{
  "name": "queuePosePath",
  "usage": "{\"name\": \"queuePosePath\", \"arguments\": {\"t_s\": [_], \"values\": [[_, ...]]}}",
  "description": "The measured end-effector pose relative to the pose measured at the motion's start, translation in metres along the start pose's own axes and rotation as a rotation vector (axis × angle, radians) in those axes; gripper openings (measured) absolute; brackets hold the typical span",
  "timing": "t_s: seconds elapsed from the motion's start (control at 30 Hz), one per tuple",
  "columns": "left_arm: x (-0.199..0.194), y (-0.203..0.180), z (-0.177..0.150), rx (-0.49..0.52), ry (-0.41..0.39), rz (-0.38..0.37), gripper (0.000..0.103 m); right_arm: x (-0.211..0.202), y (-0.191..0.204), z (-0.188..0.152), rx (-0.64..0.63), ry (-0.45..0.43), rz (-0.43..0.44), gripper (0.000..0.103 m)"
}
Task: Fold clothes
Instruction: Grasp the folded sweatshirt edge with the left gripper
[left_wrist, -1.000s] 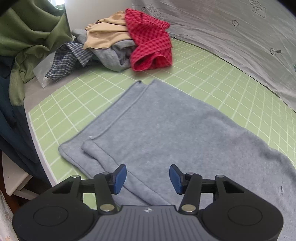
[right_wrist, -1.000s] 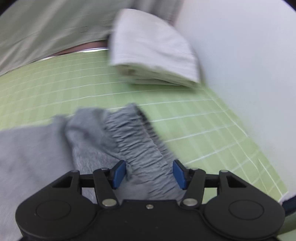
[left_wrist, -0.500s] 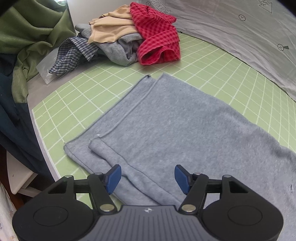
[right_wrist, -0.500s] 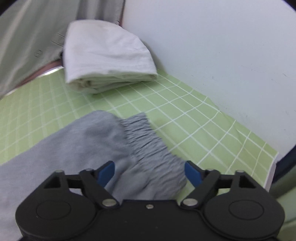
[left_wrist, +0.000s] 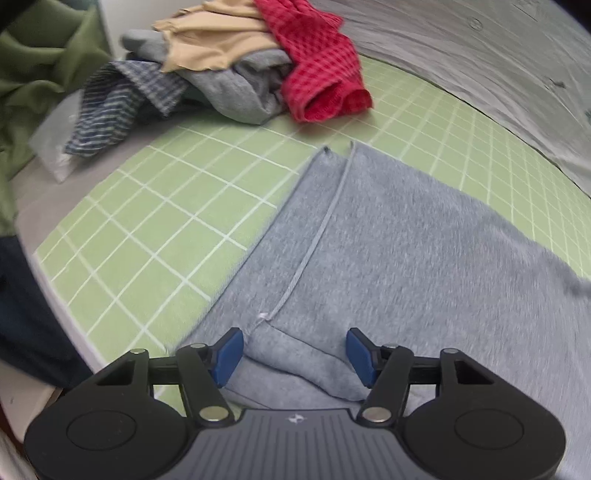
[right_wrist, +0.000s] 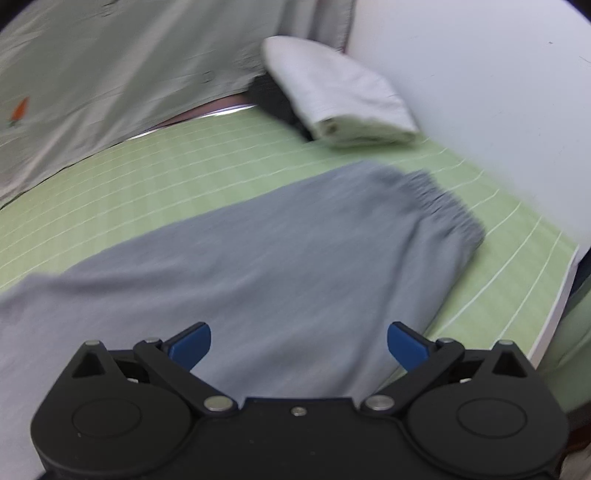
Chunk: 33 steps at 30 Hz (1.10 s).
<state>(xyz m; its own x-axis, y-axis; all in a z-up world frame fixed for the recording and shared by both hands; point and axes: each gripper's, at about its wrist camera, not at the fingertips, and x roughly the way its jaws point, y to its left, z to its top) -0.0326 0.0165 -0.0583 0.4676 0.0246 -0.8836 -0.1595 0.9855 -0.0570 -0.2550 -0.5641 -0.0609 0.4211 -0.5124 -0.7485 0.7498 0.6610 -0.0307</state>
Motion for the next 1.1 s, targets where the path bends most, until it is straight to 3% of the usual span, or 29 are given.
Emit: {"name": "queuePosePath", "arguments": {"t_s": [0.13,0.23,0.3,0.5,0.6,0.77,0.87,1.1], "values": [[0.003,0.005,0.001,0.084,-0.018,-0.060,0.057,-0.025,0.044,-0.034,-0.053,0.020,-0.003,0.103],[0.003,0.004,0.003,0.165,-0.030,-0.093,0.038,-0.040,0.064,-0.056,-0.058,0.028,-0.009,0.103],[0.002,0.002,0.003,0.214,-0.037,-0.114,0.015,-0.049,0.072,-0.067,-0.058,0.022,-0.019,0.103],[0.000,0.005,0.002,0.300,-0.055,-0.172,0.015,-0.076,0.091,-0.096,-0.051,0.001,-0.032,0.103],[0.001,0.011,0.002,0.290,-0.048,-0.194,0.015,-0.081,0.099,-0.105,-0.084,0.005,-0.036,0.103],[-0.002,0.019,-0.001,0.282,-0.050,-0.211,0.015,-0.090,0.107,-0.106,-0.129,-0.059,-0.035,0.103],[-0.003,0.020,-0.002,0.276,-0.046,-0.212,0.015,-0.088,0.110,-0.103,-0.146,-0.062,0.005,0.102],[-0.004,0.021,-0.004,0.238,-0.039,-0.206,0.015,-0.068,0.100,-0.102,-0.038,0.026,0.078,0.075]]}}
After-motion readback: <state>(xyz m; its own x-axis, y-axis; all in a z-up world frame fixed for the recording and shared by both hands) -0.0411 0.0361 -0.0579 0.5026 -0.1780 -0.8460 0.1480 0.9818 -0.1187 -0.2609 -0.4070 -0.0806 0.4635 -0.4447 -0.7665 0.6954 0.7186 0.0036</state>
